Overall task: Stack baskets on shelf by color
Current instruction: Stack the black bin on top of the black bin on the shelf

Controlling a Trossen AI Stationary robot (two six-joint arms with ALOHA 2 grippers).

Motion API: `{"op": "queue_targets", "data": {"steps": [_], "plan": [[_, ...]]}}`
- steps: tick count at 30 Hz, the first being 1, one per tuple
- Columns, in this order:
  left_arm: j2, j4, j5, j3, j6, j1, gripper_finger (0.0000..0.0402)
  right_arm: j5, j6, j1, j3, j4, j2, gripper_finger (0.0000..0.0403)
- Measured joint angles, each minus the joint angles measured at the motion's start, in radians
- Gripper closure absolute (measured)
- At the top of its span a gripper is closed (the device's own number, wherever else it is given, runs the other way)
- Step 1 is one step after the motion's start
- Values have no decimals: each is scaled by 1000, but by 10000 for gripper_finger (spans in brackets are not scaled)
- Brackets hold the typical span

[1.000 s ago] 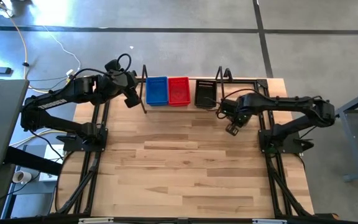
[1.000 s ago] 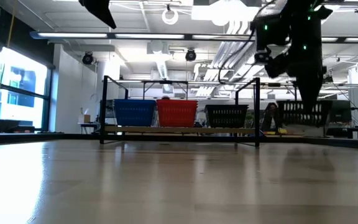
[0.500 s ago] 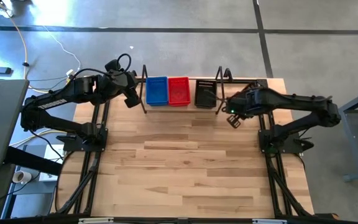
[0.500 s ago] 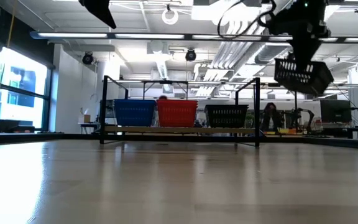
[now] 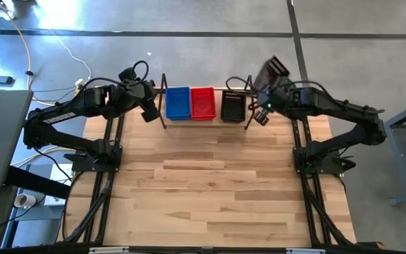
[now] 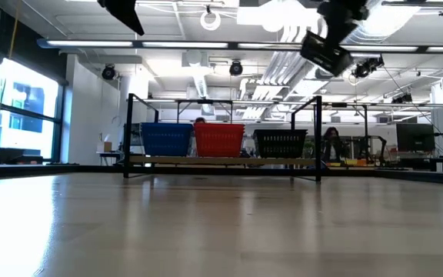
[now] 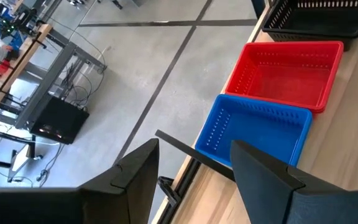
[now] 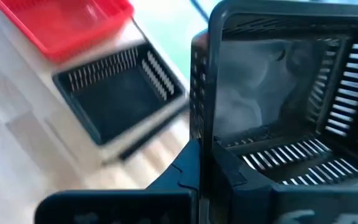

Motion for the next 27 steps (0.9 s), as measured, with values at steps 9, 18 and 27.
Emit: {"op": "queue_targets", "data": {"steps": [9,18,27], "plan": [[0,0,0,0,-11,0,213,-108,-372,-34,3,278,33,403],[0,0,9,0,-96,0,213,-249,-407,-34,3,268,191,403],[0,0,35,0,-107,0,213,-289,-358,-34,3,203,344,403]]}}
